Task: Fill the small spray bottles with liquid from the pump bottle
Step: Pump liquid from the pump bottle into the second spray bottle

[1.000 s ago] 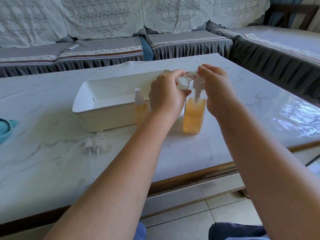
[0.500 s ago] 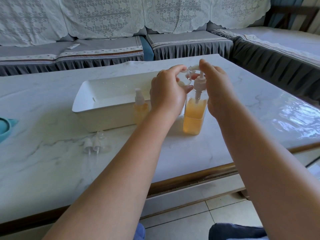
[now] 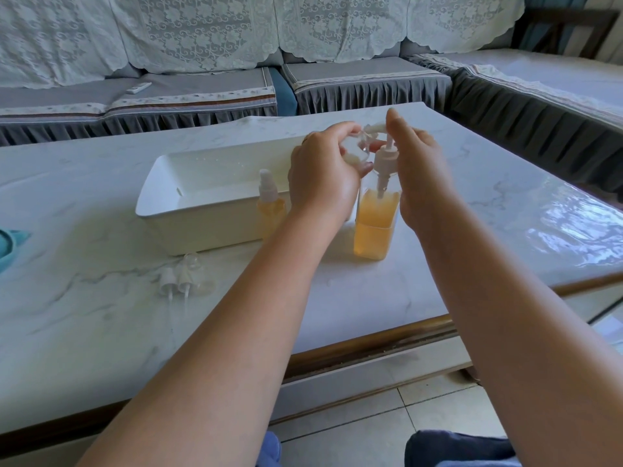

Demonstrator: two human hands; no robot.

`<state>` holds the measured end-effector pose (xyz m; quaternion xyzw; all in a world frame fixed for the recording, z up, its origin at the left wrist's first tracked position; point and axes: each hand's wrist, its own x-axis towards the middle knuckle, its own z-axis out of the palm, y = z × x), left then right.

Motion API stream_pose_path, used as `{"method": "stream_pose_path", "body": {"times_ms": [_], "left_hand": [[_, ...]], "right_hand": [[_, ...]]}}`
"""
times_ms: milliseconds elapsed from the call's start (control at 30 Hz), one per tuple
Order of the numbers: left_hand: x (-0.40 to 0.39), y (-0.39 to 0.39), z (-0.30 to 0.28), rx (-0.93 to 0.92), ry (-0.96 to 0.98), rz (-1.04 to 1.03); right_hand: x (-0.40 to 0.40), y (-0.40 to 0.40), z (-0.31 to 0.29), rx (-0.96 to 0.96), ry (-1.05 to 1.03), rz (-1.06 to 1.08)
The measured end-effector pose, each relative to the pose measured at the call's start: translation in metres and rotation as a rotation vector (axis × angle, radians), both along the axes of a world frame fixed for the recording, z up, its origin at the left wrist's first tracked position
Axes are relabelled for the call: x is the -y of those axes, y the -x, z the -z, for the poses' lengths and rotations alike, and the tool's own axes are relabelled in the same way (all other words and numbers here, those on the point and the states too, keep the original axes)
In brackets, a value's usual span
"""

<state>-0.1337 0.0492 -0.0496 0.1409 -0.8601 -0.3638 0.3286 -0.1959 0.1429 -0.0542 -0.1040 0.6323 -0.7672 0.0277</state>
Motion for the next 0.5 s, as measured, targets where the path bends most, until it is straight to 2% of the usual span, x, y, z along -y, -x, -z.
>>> {"method": "stream_pose_path", "body": {"times_ms": [333,500], "left_hand": [[0.001,0.001,0.002,0.001,-0.007,0.002],[0.001,0.001,0.007,0.042,-0.001,-0.005]], "right_hand": [[-0.001,-0.006,-0.008,0.019,0.021,0.019],[0.002,-0.002,0.002,-0.068,-0.086,0.142]]}}
